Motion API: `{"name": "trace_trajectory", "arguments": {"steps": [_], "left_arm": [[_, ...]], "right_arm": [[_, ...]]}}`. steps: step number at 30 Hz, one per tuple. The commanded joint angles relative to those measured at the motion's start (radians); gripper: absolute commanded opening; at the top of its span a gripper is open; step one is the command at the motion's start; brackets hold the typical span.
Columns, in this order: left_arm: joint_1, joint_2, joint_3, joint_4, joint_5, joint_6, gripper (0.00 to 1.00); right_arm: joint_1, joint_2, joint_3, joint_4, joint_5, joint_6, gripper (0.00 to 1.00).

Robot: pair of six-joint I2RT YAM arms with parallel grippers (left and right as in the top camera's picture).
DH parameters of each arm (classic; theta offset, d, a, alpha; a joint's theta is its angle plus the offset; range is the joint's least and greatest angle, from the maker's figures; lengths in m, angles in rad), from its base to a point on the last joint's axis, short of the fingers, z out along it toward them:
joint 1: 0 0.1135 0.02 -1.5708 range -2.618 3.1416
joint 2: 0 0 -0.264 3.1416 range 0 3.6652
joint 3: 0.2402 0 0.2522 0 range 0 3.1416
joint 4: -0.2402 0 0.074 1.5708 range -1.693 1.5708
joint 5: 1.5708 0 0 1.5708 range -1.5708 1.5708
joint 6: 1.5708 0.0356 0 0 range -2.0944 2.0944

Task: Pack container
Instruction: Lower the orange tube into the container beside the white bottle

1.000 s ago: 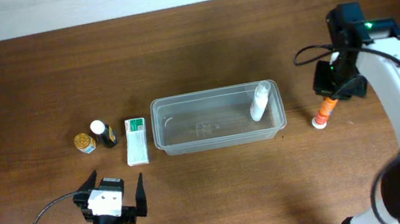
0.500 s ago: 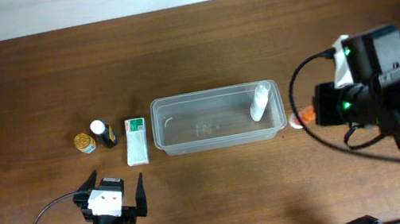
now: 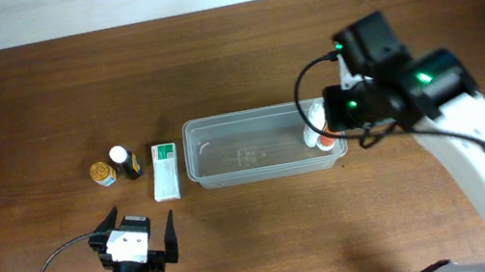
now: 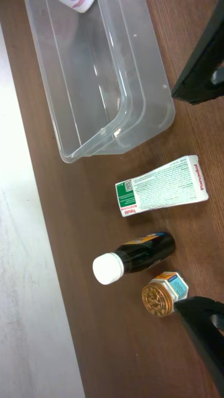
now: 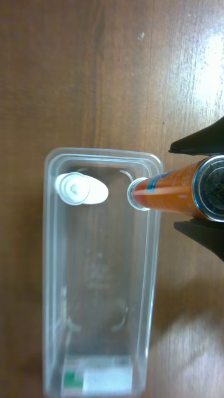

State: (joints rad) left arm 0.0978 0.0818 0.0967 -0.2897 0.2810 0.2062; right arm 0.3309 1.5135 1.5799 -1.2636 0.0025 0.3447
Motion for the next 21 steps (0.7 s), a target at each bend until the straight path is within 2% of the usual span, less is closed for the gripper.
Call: {"name": "trace_trajectory", "arguments": {"steps": [1,10,21], "left_arm": [[0.003,-0.009,-0.004,0.001,0.011,0.009,1.0],[0.003,-0.009,-0.004,0.001,0.011,0.009,1.0],[0.003,-0.009,-0.004,0.001,0.011,0.009,1.0]], "right_arm": [[0.009,0.058,0.0,0.013,0.017,0.016,0.04],[0.009,0.174,0.0,0.072,0.04,0.016,0.04],[0.01,0.177,-0.119,0.185,0.047,0.039,0.04]]}}
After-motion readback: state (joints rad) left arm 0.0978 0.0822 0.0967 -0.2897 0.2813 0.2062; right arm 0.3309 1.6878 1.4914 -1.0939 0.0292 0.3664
